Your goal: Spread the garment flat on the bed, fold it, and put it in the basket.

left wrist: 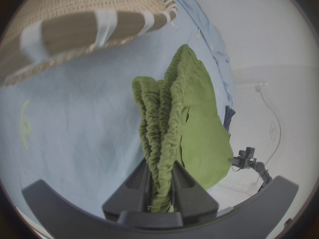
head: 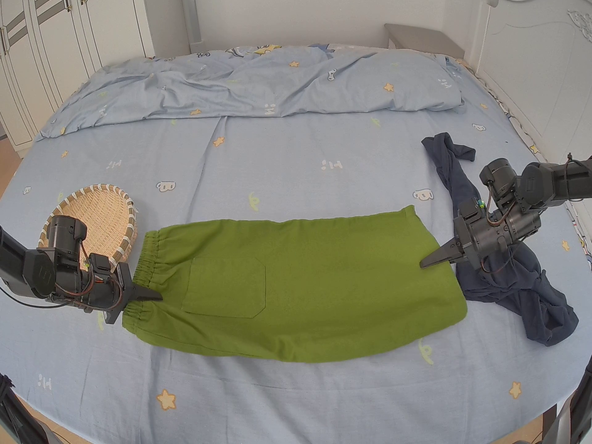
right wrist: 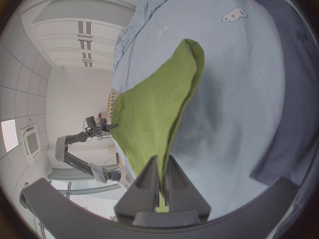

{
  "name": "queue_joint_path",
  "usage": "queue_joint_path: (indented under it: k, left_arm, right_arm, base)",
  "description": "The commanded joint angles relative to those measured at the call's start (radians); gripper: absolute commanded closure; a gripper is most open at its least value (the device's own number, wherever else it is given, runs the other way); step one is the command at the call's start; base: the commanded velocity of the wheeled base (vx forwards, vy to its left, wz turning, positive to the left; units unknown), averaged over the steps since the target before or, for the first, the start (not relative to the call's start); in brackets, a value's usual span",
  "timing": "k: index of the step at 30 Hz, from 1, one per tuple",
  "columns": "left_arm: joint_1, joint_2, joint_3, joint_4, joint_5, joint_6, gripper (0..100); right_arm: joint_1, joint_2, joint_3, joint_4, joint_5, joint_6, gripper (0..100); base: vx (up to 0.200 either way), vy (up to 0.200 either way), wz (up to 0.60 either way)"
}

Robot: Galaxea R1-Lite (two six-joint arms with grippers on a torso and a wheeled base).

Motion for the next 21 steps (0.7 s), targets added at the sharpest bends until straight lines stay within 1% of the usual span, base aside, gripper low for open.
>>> queue_joint_path:
  k: [1, 3, 4, 6, 9, 11, 13, 14, 16, 17, 18, 19, 21]
  left_arm:
    - [0.009, -0.086, -0.011, 0.144, 0.000, 0.116, 100]
    - [0.015, -0.112, 0.002, 0.227, 0.002, 0.171, 100]
    - [0.015, -0.117, 0.005, 0.233, 0.002, 0.174, 100]
    - [0.017, -0.175, 0.082, 0.242, 0.003, 0.194, 100]
    - [0.017, -0.212, 0.145, 0.239, 0.007, 0.208, 100]
    - [0.014, -0.247, 0.229, 0.234, 0.010, 0.234, 100]
    - [0.006, -0.272, 0.289, 0.227, 0.010, 0.255, 100]
    - [0.004, -0.275, 0.298, 0.225, 0.010, 0.260, 100]
    - [0.003, -0.302, 0.374, 0.194, 0.010, 0.274, 100]
    - [0.003, -0.302, 0.374, 0.194, 0.010, 0.274, 100]
    - [0.004, -0.325, 0.421, 0.162, 0.011, 0.274, 100]
    - [0.004, -0.327, 0.424, 0.161, 0.011, 0.274, 100]
    - [0.011, -0.342, 0.475, 0.124, 0.013, 0.275, 100]
  right_arm:
    - [-0.012, -0.162, 0.110, 0.058, -0.008, -0.050, 100]
    - [-0.026, -0.215, 0.210, 0.047, -0.006, -0.056, 100]
    - [-0.026, -0.221, 0.222, 0.046, -0.006, -0.056, 100]
    - [-0.027, -0.263, 0.346, 0.027, -0.005, -0.062, 100]
    - [-0.026, -0.281, 0.448, -0.023, -0.005, -0.070, 100]
    - [-0.026, -0.300, 0.586, -0.132, -0.005, -0.068, 100]
    - [-0.020, -0.303, 0.682, -0.213, -0.006, -0.068, 100]
    - [-0.020, -0.303, 0.696, -0.226, -0.006, -0.068, 100]
    - [-0.013, -0.309, 0.800, -0.322, -0.008, -0.068, 100]
    - [-0.013, -0.309, 0.800, -0.322, -0.008, -0.068, 100]
    - [-0.013, -0.318, 0.866, -0.378, -0.006, -0.068, 100]
    - [-0.012, -0.318, 0.869, -0.381, -0.008, -0.066, 100]
    - [-0.015, -0.318, 0.931, -0.445, -0.008, -0.066, 100]
  base:
    - [0.000, 0.000, 0.00]
    - [0.000, 0.000, 0.00]
    - [0.000, 0.000, 0.00]
    - [0.000, 0.000, 0.00]
    - [0.000, 0.000, 0.00]
    - [0.000, 0.000, 0.00]
    - [0.000, 0.000, 0.00]
    - [0.000, 0.000, 0.00]
    - [0.000, 0.000, 0.00]
    - [0.000, 0.000, 0.00]
    - [0.000, 0.000, 0.00]
    - [0.000, 0.000, 0.00]
    - [0.000, 0.000, 0.00]
